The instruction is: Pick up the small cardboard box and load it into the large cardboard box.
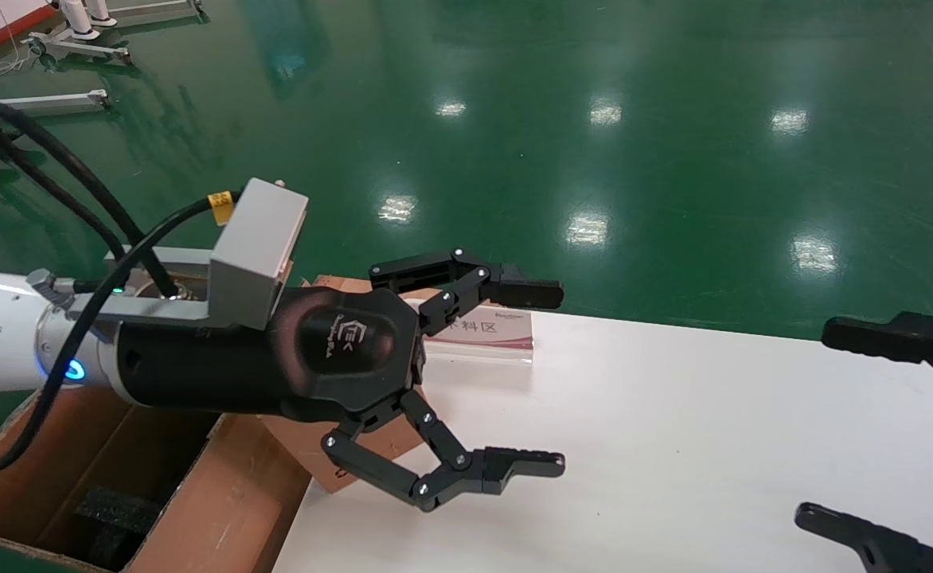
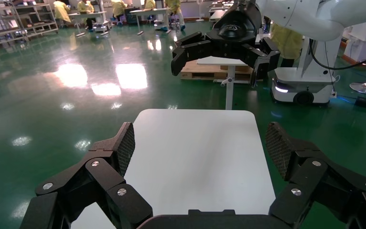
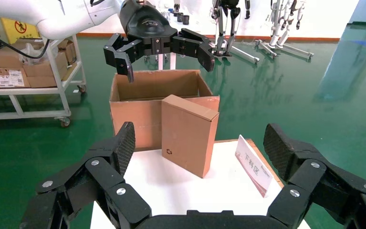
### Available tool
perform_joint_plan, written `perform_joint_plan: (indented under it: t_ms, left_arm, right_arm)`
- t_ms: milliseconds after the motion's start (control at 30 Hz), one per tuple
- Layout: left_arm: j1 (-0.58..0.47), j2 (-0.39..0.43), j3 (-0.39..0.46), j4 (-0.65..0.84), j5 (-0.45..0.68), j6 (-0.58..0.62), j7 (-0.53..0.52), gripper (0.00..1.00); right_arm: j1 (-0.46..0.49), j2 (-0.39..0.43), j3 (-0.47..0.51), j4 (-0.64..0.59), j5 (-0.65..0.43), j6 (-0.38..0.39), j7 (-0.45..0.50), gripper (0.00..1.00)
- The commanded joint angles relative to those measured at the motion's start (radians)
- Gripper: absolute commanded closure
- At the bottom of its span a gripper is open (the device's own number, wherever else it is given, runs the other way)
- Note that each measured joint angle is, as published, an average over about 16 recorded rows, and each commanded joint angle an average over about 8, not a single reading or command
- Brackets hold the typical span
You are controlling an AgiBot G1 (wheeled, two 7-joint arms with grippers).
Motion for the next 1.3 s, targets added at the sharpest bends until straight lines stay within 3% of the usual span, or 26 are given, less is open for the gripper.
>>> perform_joint_plan:
  t_ms: [33, 500, 733, 933, 1167, 1300]
  left_arm:
    - [0.0, 0.0, 0.0, 0.0, 0.0, 0.0, 0.0, 0.0]
    - [-0.001, -0.001, 0.001, 0.0, 0.003, -0.001, 0.001, 0.0]
    - [-0.019, -0.018, 0.015, -0.014, 0.061, -0.023, -0.016, 0.0]
    - [-0.085, -0.055, 0.068, -0.052, 0.233, -0.064, -0.082, 0.0]
    - [-0.245, -0.064, 0.166, -0.072, 0.54, -0.072, -0.22, 0.0]
    - [-0.332, -0.052, 0.207, -0.073, 0.653, -0.044, -0.303, 0.0]
  right_arm:
    - [0.0, 0.0, 0.0, 0.0, 0.0, 0.0, 0.0, 0.0]
    - [0.0, 0.0, 0.0, 0.0, 0.0, 0.0, 0.0, 0.0]
    - [0.0, 0.0, -0.001, -0.001, 0.0, 0.0, 0.0, 0.0]
    - [0.001, 0.0, -0.001, -0.001, 0.0, 0.0, -0.001, 0.0]
    - [0.001, 0.0, -0.002, -0.001, 0.001, 0.0, -0.001, 0.0]
    - [0.001, 0.0, -0.002, -0.001, 0.001, 0.0, -0.001, 0.0]
